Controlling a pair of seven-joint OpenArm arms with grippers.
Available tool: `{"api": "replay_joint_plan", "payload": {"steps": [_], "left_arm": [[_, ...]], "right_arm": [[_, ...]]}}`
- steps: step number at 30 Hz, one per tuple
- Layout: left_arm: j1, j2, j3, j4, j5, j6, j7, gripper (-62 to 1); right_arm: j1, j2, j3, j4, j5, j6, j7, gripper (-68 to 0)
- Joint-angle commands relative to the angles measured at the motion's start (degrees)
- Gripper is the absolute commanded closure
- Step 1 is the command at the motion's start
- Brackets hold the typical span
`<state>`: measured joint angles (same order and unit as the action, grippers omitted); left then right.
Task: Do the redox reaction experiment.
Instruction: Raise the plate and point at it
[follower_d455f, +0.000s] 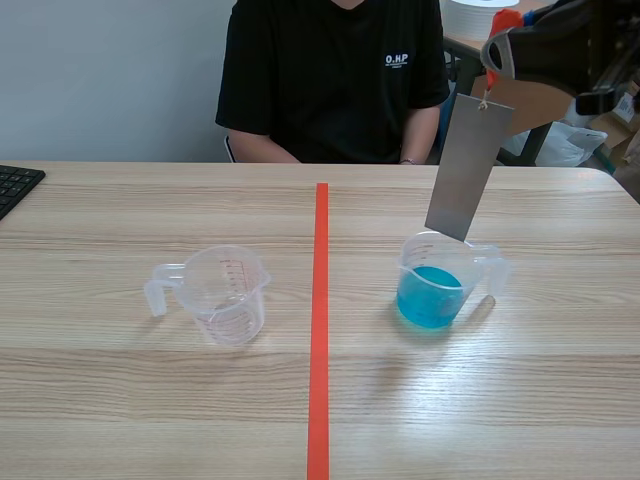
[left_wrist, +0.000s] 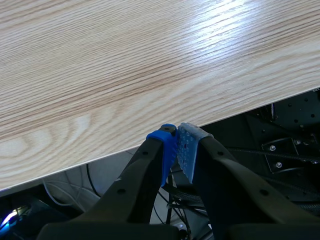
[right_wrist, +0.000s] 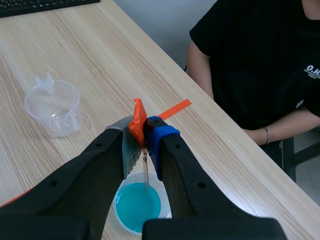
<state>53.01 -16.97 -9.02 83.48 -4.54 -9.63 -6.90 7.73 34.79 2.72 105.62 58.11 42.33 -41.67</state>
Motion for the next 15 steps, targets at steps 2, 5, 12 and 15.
{"api": "replay_joint_plan", "payload": {"steps": [2,5,12,15], "left_arm": [[0.57,0.42,0.00,0.42,-0.33,-0.13,-0.59,-4.5],[0.61,0.42,0.00,0.42,-0.33,-0.15,-0.61,-4.5],[0.61,-0.66,0.00,0.42,-0.37,-0.39,-1.18,-4.5],[0.61,-3.08,0.00,0.59,-0.85,-2.05,-1.92,-4.5]], "right_arm": [[0.85,1.07,1.60,1.46,1.60,0.39,-0.85,-1.3],[0.85,1.07,2.23,1.97,3.08,0.39,-2.32,-1.3],[0.83,1.07,2.25,2.05,4.11,0.39,-4.11,-1.3],[0.83,1.07,2.25,2.05,4.13,0.39,-4.11,-1.3]]}}
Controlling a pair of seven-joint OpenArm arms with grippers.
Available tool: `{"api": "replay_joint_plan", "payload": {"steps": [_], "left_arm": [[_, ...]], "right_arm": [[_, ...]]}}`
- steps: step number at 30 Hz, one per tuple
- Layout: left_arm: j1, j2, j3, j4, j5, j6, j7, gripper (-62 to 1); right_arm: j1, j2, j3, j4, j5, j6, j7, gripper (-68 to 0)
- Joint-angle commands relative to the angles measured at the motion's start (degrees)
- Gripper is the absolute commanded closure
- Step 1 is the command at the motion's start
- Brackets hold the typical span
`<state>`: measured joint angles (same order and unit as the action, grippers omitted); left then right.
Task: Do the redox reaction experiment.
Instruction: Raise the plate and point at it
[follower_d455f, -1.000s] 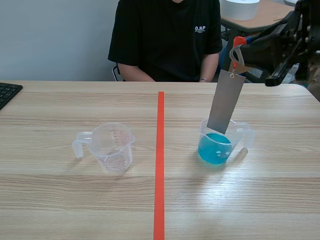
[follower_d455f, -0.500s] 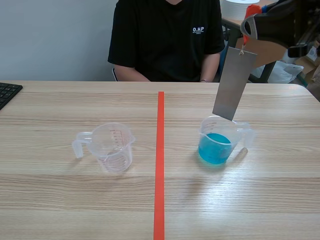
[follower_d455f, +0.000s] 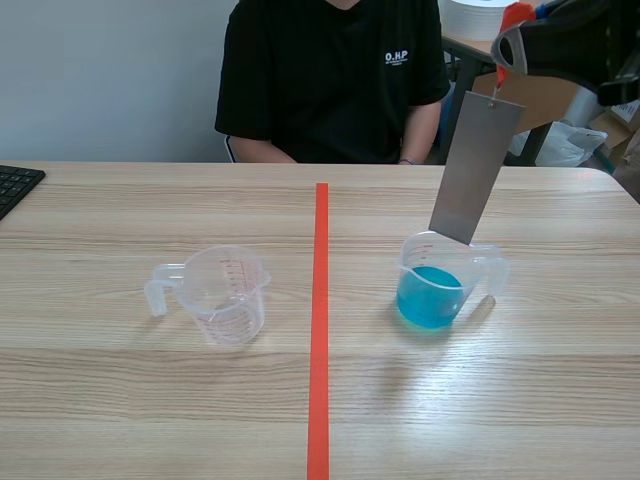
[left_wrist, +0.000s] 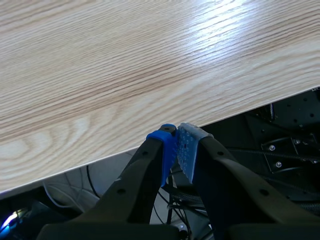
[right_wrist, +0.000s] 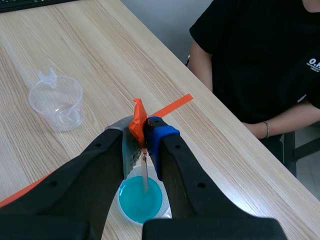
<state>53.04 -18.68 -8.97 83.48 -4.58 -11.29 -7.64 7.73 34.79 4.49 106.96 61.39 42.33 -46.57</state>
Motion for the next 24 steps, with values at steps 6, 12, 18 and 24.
{"api": "replay_joint_plan", "payload": {"steps": [6,12,18,24], "left_arm": [[1.25,-8.81,-0.04,0.63,-2.34,-4.76,-7.04,-4.5],[1.36,-18.01,-0.04,2.34,-2.56,-9.55,-16.06,-4.5],[-3.54,-26.69,1.20,6.75,-5.81,-15.19,-18.91,-4.5],[-17.20,-32.39,10.78,7.76,-7.28,-15.91,-18.08,-4.5]], "right_arm": [[0.83,1.07,0.48,0.72,0.85,0.39,0.79,-1.3],[0.63,1.05,0.48,0.72,0.81,0.39,0.79,-1.3],[0.66,1.05,0.48,0.72,0.83,0.39,0.81,-1.3],[0.66,1.05,0.48,0.72,0.83,0.39,0.81,-1.3]]}}
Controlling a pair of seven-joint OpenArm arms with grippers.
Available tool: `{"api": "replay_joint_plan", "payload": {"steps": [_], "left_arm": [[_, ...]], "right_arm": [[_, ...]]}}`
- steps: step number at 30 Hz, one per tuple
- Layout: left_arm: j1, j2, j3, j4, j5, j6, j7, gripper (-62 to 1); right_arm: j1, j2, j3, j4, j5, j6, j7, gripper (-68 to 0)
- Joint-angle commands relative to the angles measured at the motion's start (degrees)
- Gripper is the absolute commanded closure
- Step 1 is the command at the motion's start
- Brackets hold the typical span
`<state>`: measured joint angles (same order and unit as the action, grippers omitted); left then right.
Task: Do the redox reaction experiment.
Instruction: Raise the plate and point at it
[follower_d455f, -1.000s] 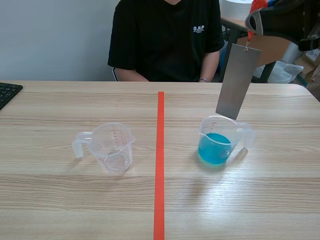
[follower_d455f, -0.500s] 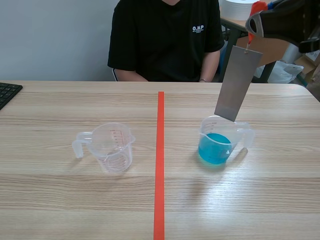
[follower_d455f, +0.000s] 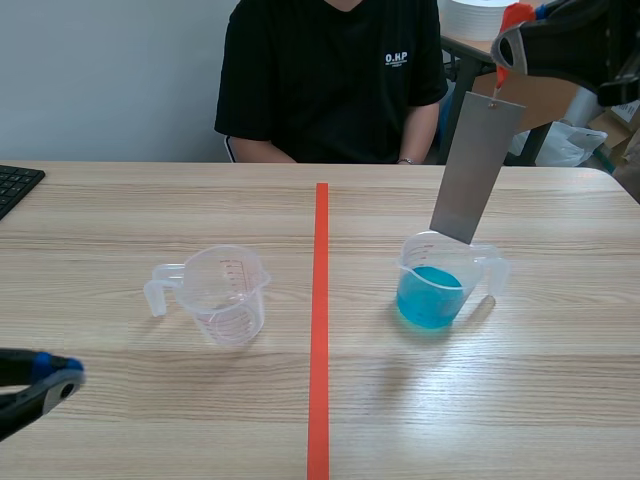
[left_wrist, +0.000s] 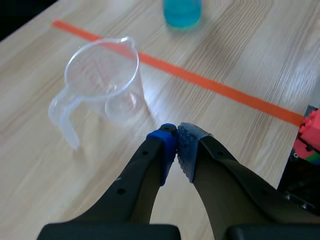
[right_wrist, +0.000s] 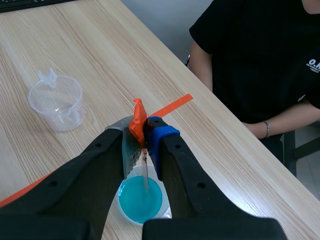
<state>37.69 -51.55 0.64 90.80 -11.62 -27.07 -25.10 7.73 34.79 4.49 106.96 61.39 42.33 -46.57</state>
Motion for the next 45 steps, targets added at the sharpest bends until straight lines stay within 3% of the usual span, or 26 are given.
{"api": "replay_joint_plan", "payload": {"steps": [1,6,9,12,18,25,34,45], "left_arm": [[-4.79,0.02,3.45,0.44,-0.24,-0.13,-0.55,-4.5],[-18.32,-0.07,14.71,0.37,-0.24,-0.09,-0.07,-4.5],[-26.64,1.60,21.92,0.28,-0.24,1.18,4.31,-4.5],[-34.97,4.46,29.00,-0.35,-0.22,2.49,9.94,-4.5],[-49.59,11.76,41.40,-4.79,-0.22,3.23,14.88,-4.5],[-62.86,21.00,52.00,-17.38,-1.29,6.62,17.05,-4.5],[-72.17,31.26,57.00,-33.99,-5.35,7.06,15.47,-4.4],[-75.03,38.64,57.00,-41.33,-6.03,7.02,13.25,-4.5]], "right_arm": [[0.66,1.05,0.48,0.72,0.83,0.39,0.81,-1.3],[0.66,1.05,0.48,0.72,0.83,0.39,0.81,-1.3],[0.66,1.05,0.48,0.72,0.81,0.39,0.79,-1.3],[0.66,1.05,0.48,0.72,0.81,0.39,0.79,-1.3],[0.66,1.05,0.48,0.72,0.81,0.39,0.79,-1.3],[0.66,1.05,0.48,0.72,0.81,0.39,0.79,-1.3],[0.66,1.05,0.48,0.72,0.81,0.39,0.81,-1.3],[0.66,1.05,0.46,0.72,0.85,0.39,1.29,-1.3]]}}
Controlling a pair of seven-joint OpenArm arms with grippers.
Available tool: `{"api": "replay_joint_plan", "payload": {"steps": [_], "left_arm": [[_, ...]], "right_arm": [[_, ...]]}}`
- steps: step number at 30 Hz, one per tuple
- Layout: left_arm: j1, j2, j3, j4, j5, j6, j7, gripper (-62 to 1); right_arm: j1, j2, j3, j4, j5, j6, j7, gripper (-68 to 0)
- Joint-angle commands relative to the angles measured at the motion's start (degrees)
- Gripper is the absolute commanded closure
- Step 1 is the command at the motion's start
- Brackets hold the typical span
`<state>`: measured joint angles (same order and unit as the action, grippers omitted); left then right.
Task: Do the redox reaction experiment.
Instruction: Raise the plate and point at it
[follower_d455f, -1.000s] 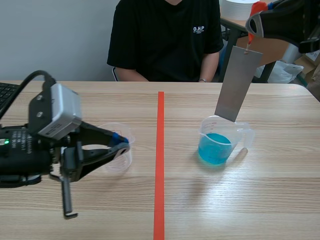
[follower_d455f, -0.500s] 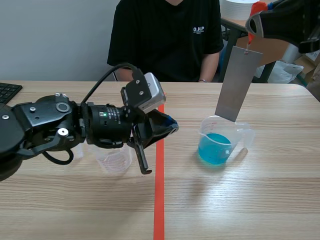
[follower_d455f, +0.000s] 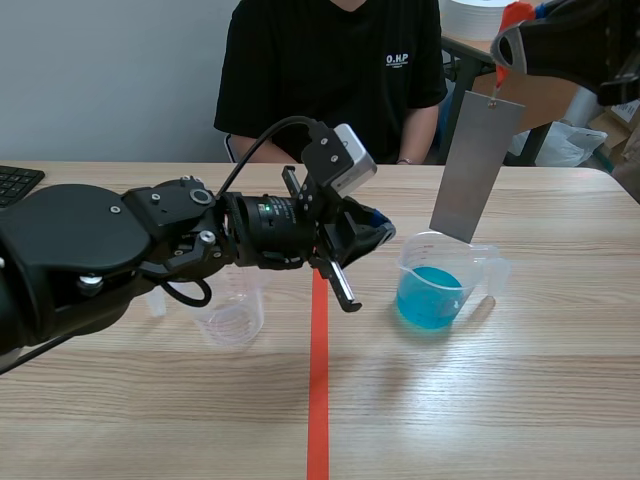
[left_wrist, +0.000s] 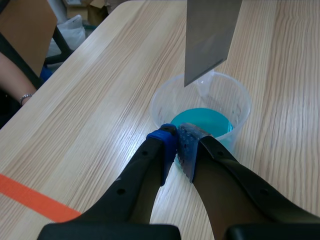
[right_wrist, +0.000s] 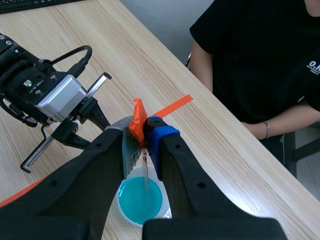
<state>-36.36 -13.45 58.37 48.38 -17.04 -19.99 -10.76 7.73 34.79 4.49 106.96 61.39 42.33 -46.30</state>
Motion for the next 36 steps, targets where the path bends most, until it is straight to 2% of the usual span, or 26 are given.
{"api": "replay_joint_plan", "payload": {"steps": [1,7,16,36], "left_arm": [[-0.98,1.09,-0.72,0.79,-0.61,-0.07,-1.29,-4.5],[-0.98,3.50,-0.72,-0.46,-0.68,-0.07,-1.42,-4.4],[-0.96,4.87,-0.72,-0.46,-0.81,3.98,-1.14,-4.4],[-0.79,4.85,-0.72,-0.46,-0.81,4.50,-0.13,-4.4]], "right_arm": [[0.66,1.05,0.46,0.72,0.85,0.39,1.03,-1.3],[0.66,1.05,0.42,0.72,0.85,0.39,1.01,-1.3],[0.66,1.07,0.42,0.72,0.83,0.39,0.98,-1.3],[0.66,1.09,0.42,0.72,0.83,0.39,0.98,-1.3]]}}
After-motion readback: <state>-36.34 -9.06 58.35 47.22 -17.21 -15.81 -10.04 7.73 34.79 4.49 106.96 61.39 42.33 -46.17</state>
